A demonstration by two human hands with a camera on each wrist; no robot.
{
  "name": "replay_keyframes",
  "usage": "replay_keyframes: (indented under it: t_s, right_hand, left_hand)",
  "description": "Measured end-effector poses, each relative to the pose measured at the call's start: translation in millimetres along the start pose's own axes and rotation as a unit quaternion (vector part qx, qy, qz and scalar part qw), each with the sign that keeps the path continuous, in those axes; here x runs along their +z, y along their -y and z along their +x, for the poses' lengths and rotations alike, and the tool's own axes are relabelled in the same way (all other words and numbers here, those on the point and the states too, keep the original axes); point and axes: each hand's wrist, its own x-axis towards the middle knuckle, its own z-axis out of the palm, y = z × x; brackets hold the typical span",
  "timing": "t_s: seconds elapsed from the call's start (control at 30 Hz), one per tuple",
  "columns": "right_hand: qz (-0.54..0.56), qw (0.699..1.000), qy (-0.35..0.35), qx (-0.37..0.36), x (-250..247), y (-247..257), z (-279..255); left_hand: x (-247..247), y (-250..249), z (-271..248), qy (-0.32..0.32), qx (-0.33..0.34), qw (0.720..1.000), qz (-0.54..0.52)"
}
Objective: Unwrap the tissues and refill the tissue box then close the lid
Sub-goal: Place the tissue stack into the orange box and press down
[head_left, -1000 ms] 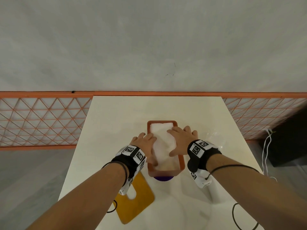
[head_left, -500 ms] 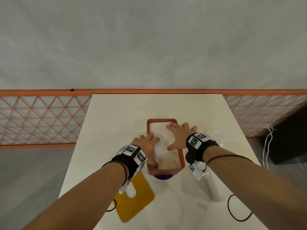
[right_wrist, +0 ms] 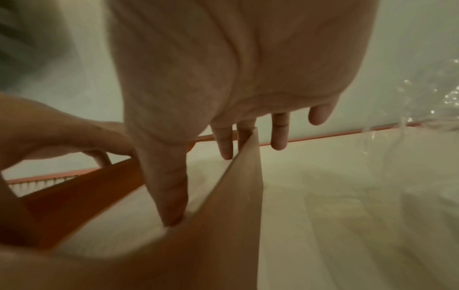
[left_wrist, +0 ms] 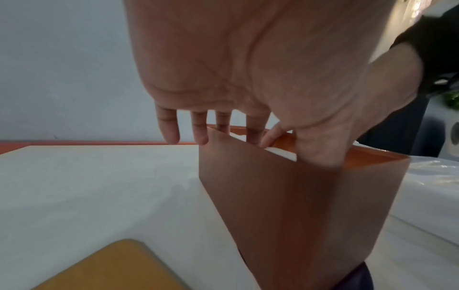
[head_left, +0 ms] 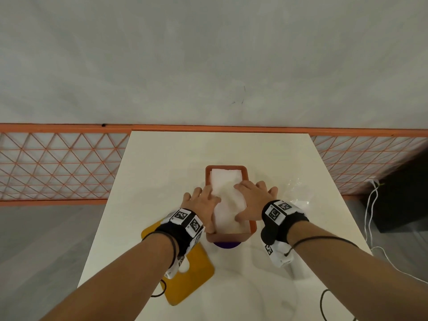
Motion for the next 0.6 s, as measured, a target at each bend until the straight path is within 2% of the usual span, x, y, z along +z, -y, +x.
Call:
replay_keyframes:
  t_s: [0.07,0.17,0.27,0.37,0.47,0.6]
  right_hand:
    - [0.01,1.0,0.002,0.005,-3.6,1.6,-2.4]
    - [0.026,0.999,-0.025,0.01,-17.9,4.5,-8.9]
    - [0.103,0.993,-0.062,0.01,-36.7,2.2,-19.0]
    - [0.203,0.974,-0.096,-0.015,-49.1,-1.2,-33.5]
    - [0.226,0.963,-0.141,-0.041,-54.6,-0.4,-48.1]
    - [0.246,0.949,-0.177,-0.089,-60.2,9.2,-65.7]
  left_hand:
    - [-4.2,-0.4,-4.0,-0.002,0.004,0.999,-0.032]
    - [-13.4,3.9,-12.6,-0.035,-0.007,0.99,-0.134]
    - [-19.1,11.1,-23.4,-0.128,-0.025,0.949,-0.286]
    - [-23.2,10.4,-39.9,-0.199,-0.047,0.908,-0.365]
    - [-21.0,5.5,-57.3,-0.221,-0.078,0.881,-0.41]
    - [-8.8,2.9,-80.4,-0.223,-0.15,0.852,-0.449]
